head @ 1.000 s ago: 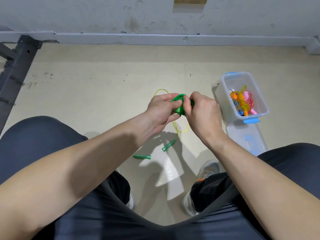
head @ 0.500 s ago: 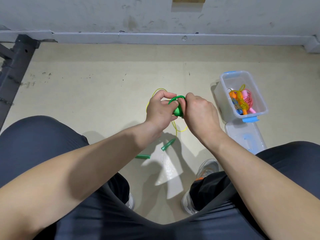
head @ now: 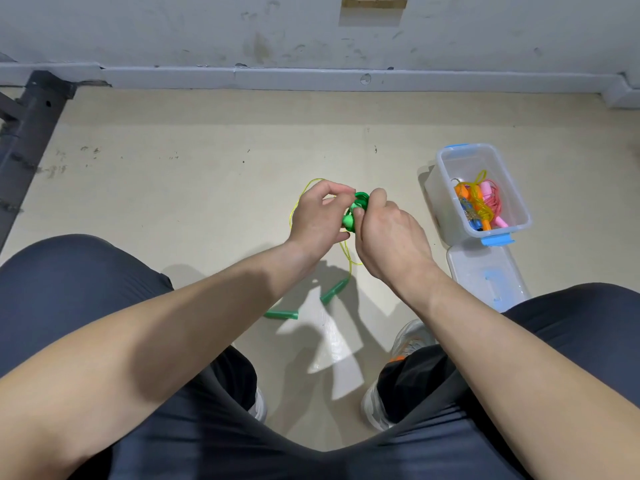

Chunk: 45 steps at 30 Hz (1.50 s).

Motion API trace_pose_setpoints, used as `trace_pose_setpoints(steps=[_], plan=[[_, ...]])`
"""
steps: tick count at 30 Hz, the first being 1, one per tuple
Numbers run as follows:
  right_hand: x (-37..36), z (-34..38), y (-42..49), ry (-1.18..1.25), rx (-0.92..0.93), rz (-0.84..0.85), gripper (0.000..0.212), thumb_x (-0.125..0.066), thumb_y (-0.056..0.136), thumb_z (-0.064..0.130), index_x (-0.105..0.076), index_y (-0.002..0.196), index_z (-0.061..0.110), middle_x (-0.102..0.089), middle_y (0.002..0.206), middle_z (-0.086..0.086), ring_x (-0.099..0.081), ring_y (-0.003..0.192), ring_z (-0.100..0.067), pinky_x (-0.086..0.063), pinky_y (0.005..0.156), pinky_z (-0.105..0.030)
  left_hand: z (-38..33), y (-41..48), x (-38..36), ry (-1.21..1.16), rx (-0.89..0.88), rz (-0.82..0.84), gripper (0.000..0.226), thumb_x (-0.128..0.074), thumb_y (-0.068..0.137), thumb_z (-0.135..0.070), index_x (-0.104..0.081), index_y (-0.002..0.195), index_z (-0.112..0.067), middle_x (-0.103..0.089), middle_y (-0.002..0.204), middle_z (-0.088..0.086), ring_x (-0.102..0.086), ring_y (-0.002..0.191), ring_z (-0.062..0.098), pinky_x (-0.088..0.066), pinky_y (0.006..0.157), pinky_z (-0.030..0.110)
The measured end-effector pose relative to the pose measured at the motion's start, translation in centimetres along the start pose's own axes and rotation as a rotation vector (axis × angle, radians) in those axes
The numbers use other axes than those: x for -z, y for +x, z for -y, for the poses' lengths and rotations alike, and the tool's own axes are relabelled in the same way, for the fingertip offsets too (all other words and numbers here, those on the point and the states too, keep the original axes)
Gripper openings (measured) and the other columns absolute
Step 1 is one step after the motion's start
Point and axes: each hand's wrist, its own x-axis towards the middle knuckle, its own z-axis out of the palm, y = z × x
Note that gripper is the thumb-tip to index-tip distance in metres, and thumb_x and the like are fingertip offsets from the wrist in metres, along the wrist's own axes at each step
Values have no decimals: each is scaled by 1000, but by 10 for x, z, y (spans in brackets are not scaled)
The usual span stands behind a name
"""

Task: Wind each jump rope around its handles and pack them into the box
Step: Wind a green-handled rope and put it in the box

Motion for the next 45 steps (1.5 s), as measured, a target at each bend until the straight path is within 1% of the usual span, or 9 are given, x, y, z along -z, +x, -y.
trace_pose_setpoints(steps=[3, 6, 10, 15, 19, 29, 36, 41, 45], plan=[[-2, 9, -5, 118, -6, -23, 27, -37, 105, 36, -37, 110, 10, -53, 91, -11, -55, 77, -36, -35, 61, -40, -4, 5, 3, -10, 6, -40, 10, -66, 96, -29, -71, 93, -21, -73, 95, -6, -68, 80, 18, -60, 70, 34], [-2, 11, -5, 521, -104, -6, 25, -44, 100, 22, -39, 122, 10, -57, 114, -16, -54, 97, -31, -37, 75, -37, -3, 6, 6, -26, 30, -42, 6, -69, 95, -20, -72, 93, -15, -72, 85, -3, -67, 65, 11, -53, 55, 22], [-1, 6, 0, 831, -315, 86, 14, -45, 94, 12, -53, 104, 18, -61, 103, -6, -57, 101, -24, -42, 80, -33, -2, 6, 11, -45, 69, -33, 13, -70, 93, -11, -73, 105, -7, -72, 81, -2, -66, 59, 8, -47, 47, 16], [11, -15, 15, 705, -251, 14, 12, -57, 94, 22, -67, 91, 17, -63, 87, 8, -57, 89, -14, -39, 75, -28, -8, 10, 16, 55, -1, 150, 8, -73, 90, -8, -69, 95, -13, -71, 86, 7, -65, 64, 13, -56, 60, 24], [15, -30, 22, 943, -276, 241, 12, -72, 91, 28, -68, 86, 17, -64, 79, 0, -59, 71, -13, -48, 65, -28, -7, 15, 20, 179, -28, 282, 17, -67, 94, -6, -55, 97, -17, -72, 86, 5, -64, 65, 15, -52, 58, 24], [19, -37, 23, 935, -151, 356, 12, -67, 96, 14, -67, 85, 20, -69, 77, 4, -60, 65, -3, -44, 59, -16, -6, 17, 25, 193, 5, 481, 14, -61, 98, -8, -53, 107, -16, -75, 98, 14, -68, 71, 14, -51, 60, 19], [21, -38, 28, 981, -281, 274, 13, -59, 101, 17, -64, 89, 17, -61, 77, 2, -57, 60, -5, -44, 57, -24, 5, 13, 22, 7, 56, 564, 6, -51, 104, -12, -57, 105, -11, -74, 93, 18, -73, 98, 35, -56, 86, 36], [23, -36, 28, 1036, -307, 240, 14, -60, 100, 13, -63, 87, 14, -62, 70, 3, -55, 52, -7, -43, 52, -25, 13, 8, 14, -14, 63, 608, 21, -47, 106, -24, -61, 99, -9, -74, 91, 15, -69, 92, 30, -55, 75, 30], [22, -36, 30, 1077, -325, 191, 13, -61, 98, 11, -64, 86, 13, -59, 67, 1, -51, 51, -8, -43, 51, -26, 17, 7, 10, -2, 62, 603, 30, -58, 91, -40, -64, 96, -12, -73, 88, 9, -65, 79, 22, -49, 72, 31]])
